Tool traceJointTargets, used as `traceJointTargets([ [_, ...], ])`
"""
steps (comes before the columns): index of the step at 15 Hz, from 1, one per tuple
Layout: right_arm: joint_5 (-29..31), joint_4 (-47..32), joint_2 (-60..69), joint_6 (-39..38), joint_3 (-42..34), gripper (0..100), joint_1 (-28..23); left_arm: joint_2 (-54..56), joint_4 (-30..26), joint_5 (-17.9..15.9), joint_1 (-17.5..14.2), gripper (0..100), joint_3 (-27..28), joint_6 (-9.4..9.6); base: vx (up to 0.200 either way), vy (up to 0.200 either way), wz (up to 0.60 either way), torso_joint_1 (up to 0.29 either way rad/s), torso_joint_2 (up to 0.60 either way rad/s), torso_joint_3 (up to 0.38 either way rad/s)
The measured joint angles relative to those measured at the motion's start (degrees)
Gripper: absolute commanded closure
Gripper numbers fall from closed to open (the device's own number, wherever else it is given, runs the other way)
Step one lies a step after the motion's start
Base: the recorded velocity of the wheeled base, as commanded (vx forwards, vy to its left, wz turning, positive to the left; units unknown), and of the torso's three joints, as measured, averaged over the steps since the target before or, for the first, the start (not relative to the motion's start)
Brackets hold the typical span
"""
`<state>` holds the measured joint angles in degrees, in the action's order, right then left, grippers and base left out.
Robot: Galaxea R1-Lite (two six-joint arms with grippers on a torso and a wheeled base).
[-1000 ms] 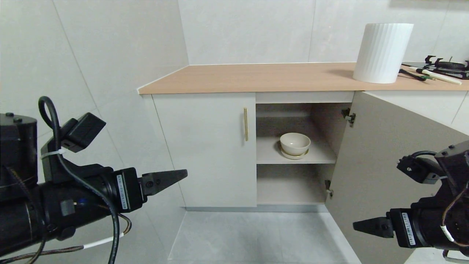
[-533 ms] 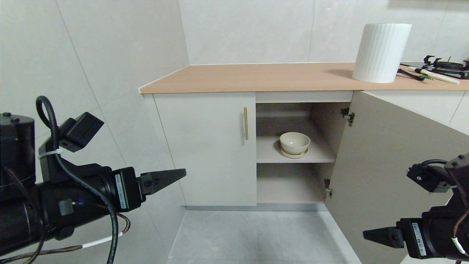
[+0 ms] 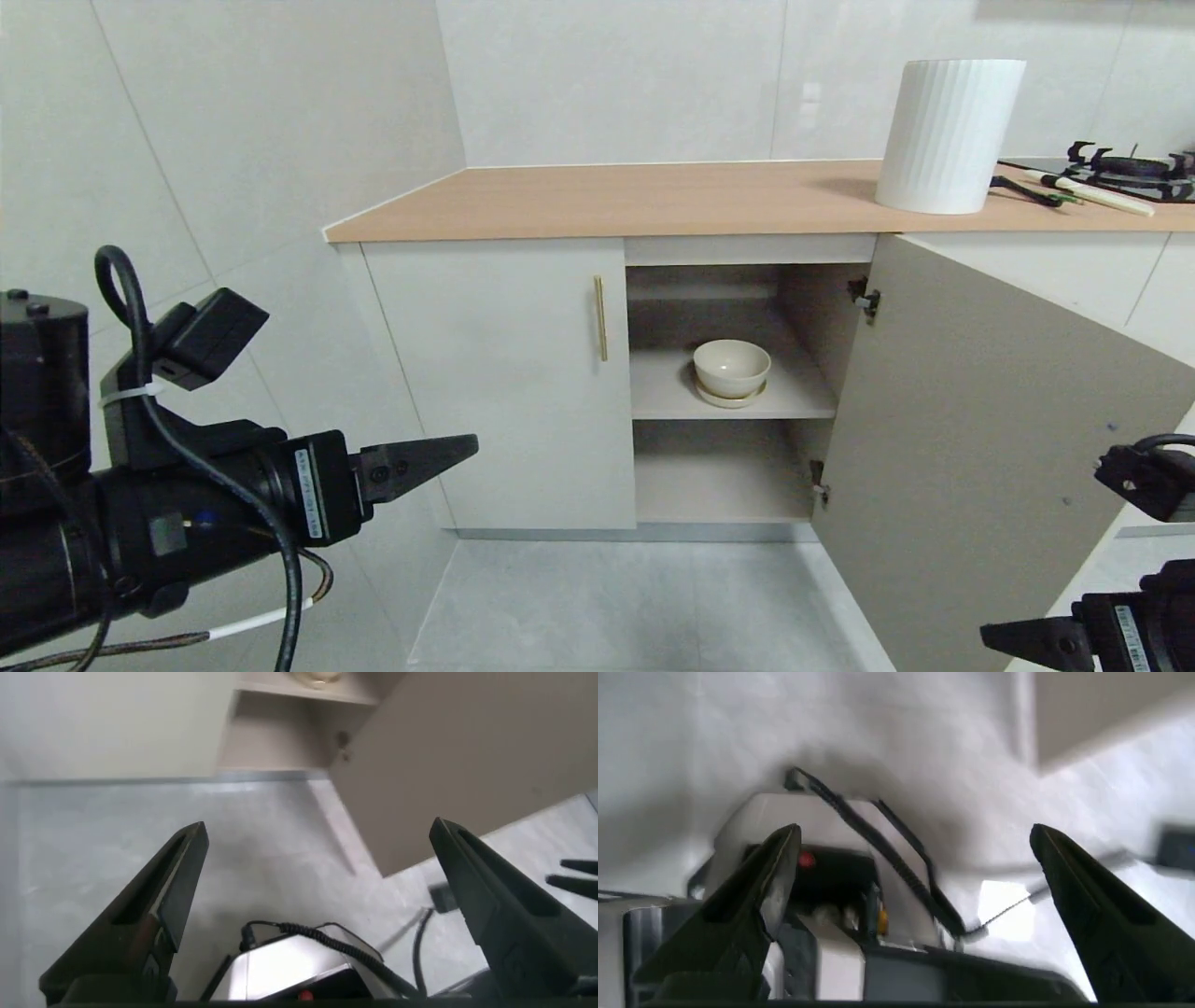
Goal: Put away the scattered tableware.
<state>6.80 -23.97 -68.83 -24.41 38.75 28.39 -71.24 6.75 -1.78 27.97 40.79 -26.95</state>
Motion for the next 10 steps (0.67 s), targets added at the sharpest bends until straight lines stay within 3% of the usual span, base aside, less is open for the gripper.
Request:
traceJointTargets([
  [3, 3.78, -1.82, -0.96, 1.48, 1.07, 0, -2.62, -0.09, 0.0, 0.01, -0.1, 0, 0.0, -0.06, 0.0, -0.2, 0.0, 0.002, 0.0, -0.001],
  [6, 7.84, -1.84, -2.86, 3.19, 1.56, 0, -8.06, -0.2, 0.09, 0.01, -0.1, 0, -0.33, -0.02, 0.0, 0.0, 0.0, 0.0, 0.0, 0.0],
  [10, 9.69, 0.79, -5.49, 6.64, 3.85, 0, -21.78, -0.37, 0.06, 0.04, -0.13, 0, -0.44, -0.02, 0.0, 0.0, 0.0, 0.0, 0.0, 0.0],
])
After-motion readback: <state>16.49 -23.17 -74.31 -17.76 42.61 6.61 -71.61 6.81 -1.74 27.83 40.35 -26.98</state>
